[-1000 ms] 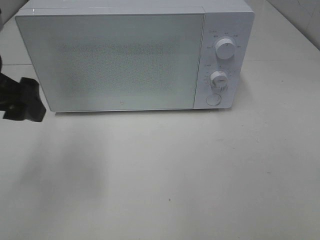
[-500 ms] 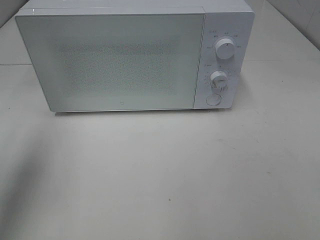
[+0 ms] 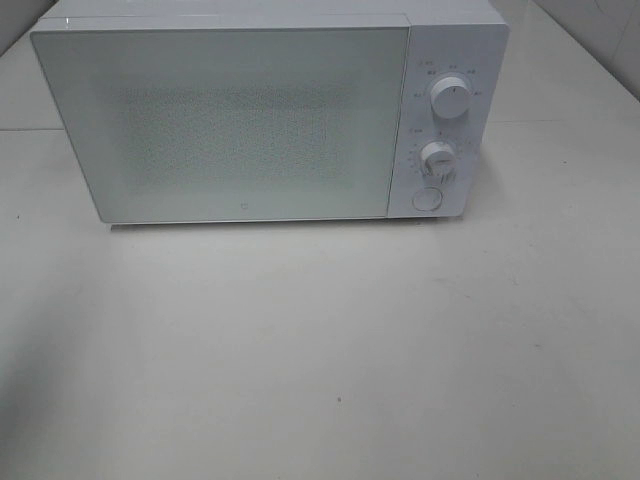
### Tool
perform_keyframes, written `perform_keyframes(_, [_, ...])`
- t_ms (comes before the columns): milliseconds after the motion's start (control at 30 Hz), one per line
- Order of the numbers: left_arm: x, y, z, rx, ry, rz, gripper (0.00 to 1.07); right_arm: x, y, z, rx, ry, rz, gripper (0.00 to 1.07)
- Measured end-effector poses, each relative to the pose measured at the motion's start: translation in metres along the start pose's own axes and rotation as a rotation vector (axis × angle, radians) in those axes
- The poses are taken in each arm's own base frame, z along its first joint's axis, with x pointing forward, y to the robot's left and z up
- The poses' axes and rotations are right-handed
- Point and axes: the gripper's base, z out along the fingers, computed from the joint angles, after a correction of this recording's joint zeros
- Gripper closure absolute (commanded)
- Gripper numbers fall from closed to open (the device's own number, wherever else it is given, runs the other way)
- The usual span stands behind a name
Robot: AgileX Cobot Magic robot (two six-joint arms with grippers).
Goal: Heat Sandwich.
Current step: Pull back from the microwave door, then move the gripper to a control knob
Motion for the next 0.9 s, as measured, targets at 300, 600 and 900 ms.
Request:
perform_keyframes(300, [0.04,0.006,0.004,0.005,-0.016,0.03,0.07,0.0,0.0,0.0,0.0,0.0,0.0,0.32])
perform_keyframes(600, [0.066,0.008,0.017,0.026,-0.027,0.084,0.07,0.0,0.0,0.0,0.0,0.0,0.0,0.32])
perform_keyframes(900, [0.066,0.007,0.016,0.034,-0.033,0.082,0.07,0.0,0.0,0.0,0.0,0.0,0.0,0.32])
